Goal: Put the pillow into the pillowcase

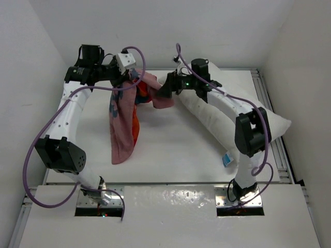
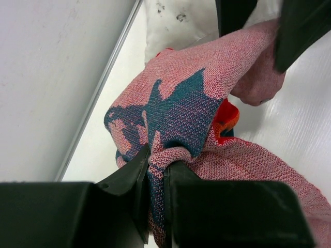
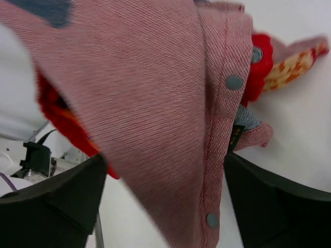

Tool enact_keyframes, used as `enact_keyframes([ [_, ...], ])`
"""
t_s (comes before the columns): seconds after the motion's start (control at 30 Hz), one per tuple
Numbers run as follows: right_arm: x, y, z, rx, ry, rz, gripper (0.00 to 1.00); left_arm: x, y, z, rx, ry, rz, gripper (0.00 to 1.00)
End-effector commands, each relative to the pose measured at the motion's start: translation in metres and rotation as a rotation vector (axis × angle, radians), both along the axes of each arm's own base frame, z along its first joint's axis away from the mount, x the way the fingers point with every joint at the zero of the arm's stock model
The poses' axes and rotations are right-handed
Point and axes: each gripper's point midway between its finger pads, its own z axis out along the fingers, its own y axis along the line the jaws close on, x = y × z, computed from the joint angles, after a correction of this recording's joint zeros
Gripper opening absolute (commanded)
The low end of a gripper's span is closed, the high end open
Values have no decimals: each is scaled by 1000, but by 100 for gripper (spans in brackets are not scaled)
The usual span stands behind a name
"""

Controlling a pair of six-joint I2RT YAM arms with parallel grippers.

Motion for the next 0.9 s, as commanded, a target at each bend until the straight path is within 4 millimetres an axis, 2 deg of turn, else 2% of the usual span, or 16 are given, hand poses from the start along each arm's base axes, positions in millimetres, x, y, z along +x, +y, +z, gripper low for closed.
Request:
enact_keyframes([
  [0.0, 17, 11, 12, 47, -11, -31, 87, -4, -6, 36, -42, -125, -46, 0],
  [0.03, 12, 18, 14, 61, -4, 4, 76, -3, -5, 35, -51, -119, -37, 0],
  [0.07, 14, 23, 17, 74, -1, 19, 45, -1, -6, 37, -60, -126, -32, 0],
  [0.13, 17, 23, 17, 64, 18, -3, 14, 0, -4, 37, -74, -126, -11, 0],
  [0.17, 21, 19, 15, 53, 19, -31, 0, 1, -2, 36, -79, -124, 1, 13],
  [0.23, 33, 1, 26, 41, -3, -123, 0, 0, 1, 26, -92, -88, 43, 47],
  [0.27, 35, -7, 29, 40, -9, -156, 0, 2, 6, 20, -77, -81, 74, 77],
  [0.3, 36, -17, 49, 55, -50, -192, 0, -2, 10, 16, -62, -76, 87, 89],
  [0.33, 43, -32, 59, 55, -74, -249, 0, -8, 17, -14, -2, -26, 94, 96],
  [0.37, 44, -40, 68, 57, -94, -271, 0, -13, 22, -32, 44, -3, 95, 100],
  [0.4, 38, -46, 89, 62, -151, -276, 0, -19, 27, -49, 90, 19, 89, 100],
  [0.43, 38, -53, 98, 59, -177, -288, 0, -28, 41, -90, 174, 87, 115, 100],
  [0.5, 27, -57, 117, 43, -253, -275, 0, -34, 54, -125, 237, 150, 159, 100],
  [0.53, 24, -58, 120, 34, -269, -273, 0, -40, 65, -152, 273, 207, 207, 100],
  [0.7, 21, -75, 135, 19, -302, -337, 0, -57, 81, -220, 334, 366, 302, 100],
  [0.87, 22, -81, 145, 27, -316, -362, 0, -81, 55, -271, 362, 445, 256, 100],
])
